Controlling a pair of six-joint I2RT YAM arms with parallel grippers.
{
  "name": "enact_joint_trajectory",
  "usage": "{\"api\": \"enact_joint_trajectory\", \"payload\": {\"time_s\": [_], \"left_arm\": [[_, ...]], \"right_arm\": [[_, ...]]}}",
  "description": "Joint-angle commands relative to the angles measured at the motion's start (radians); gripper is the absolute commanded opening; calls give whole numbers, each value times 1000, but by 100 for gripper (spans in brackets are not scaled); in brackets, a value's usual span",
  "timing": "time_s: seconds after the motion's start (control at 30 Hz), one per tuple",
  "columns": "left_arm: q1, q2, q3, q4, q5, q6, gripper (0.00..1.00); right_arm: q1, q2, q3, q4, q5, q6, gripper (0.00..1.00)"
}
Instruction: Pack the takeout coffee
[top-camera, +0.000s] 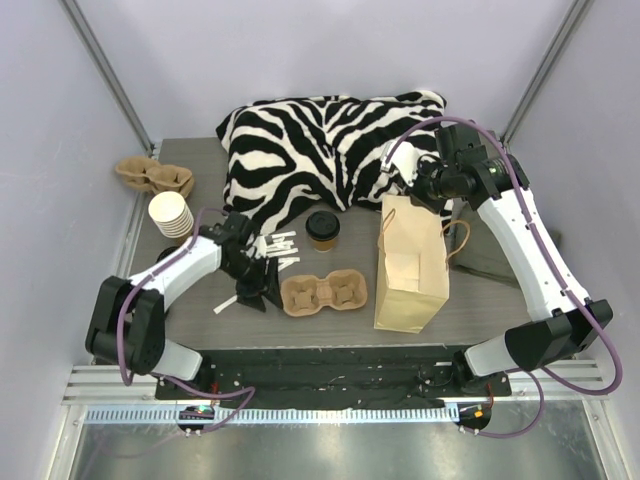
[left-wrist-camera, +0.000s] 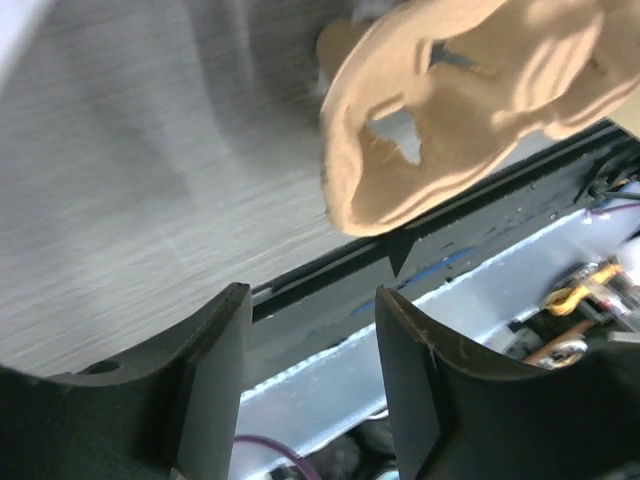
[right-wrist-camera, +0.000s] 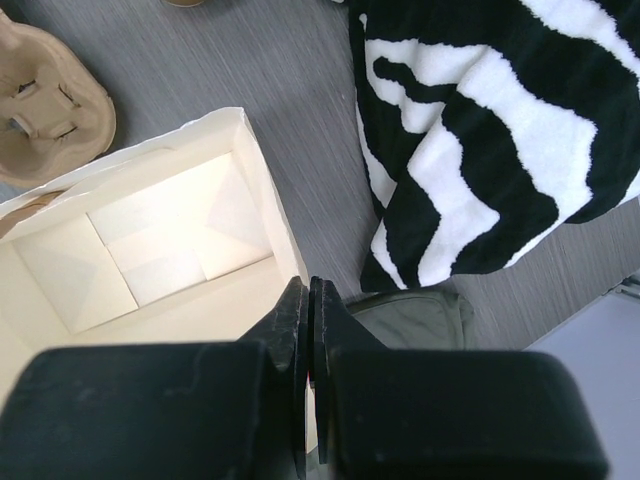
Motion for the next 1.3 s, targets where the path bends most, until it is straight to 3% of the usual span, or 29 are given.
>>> {"api": "enact_joint_trajectory", "payload": {"time_s": [0.0,0.37,0.47,0.53,0.57,0.63,0.8,0.9,0.97,1.27], "left_arm": [[-1,-47,-123,269,80,-171,55],[-30,65,-146,471,83,-277,49],[-33,87,-166,511,69,-303,39],[-33,87,-134,477,61,-267,24],[-33,91,-111,405,51,-245,9],[-33,98,-32,324,40,-155,0],[-31,107,143,48,72,57,0],[-33,178,277,-136,109,262,0],[-33,223,337,-254,86,385,8],[-59,312,406,-339,-43,644,17]], "right_arm": [[-1,-25,-9,39,-23,3,1],[-1,-19,-21,50,-35,8,1],[-1,-24,-27,53,-32,5,1],[-1,-30,-32,55,-26,-1,1],[-1,-33,-34,53,-23,-4,1],[-1,-36,-40,53,-23,-9,1],[-1,-47,-50,48,-41,-9,1],[-1,-56,-61,50,-47,-12,1],[-1,-57,-66,47,-52,-14,1],[1,-62,-67,33,-55,-21,1]]}}
